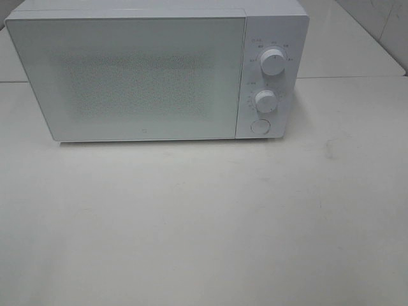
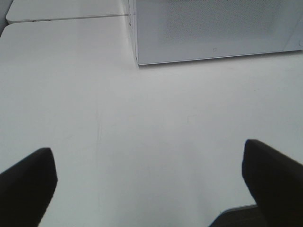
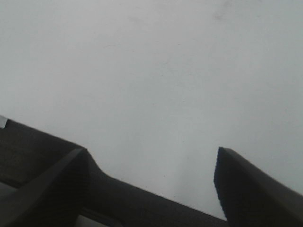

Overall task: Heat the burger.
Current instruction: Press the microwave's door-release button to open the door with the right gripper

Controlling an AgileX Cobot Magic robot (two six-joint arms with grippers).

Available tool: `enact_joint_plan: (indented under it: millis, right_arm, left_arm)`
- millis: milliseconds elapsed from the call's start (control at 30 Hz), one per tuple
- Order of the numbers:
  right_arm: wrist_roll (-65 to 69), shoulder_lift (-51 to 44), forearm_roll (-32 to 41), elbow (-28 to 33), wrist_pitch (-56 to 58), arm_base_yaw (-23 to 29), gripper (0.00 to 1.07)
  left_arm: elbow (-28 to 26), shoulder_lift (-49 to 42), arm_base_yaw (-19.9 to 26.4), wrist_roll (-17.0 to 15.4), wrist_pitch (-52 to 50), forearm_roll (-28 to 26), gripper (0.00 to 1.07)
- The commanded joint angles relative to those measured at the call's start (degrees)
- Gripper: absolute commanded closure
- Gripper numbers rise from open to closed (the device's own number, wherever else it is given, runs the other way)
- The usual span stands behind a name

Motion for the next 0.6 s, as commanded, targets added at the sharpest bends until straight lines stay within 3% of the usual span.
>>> enact_joint_plan:
  millis: [33,300,600]
  right_arm:
    - [-1.26,-3.78,-0.34,1.03,-0.06,-3.09,0.35]
    - [-0.97,-17.13,-0.34,3.44,-1.43,-9.0,0.35]
    - [-0.97,-25.38,-0.34,4.13,-2.58,-12.43,0.35]
  left_arm:
    - [0.0,-0.97,0.17,-0.23,-0.74,-0.29,0.07]
    - [0.0,-0.97,0.17,-0.23,-0.74,-0.29,0.07]
    - [0.0,-0.97,0.17,-0.23,-0.74,-0.29,0.07]
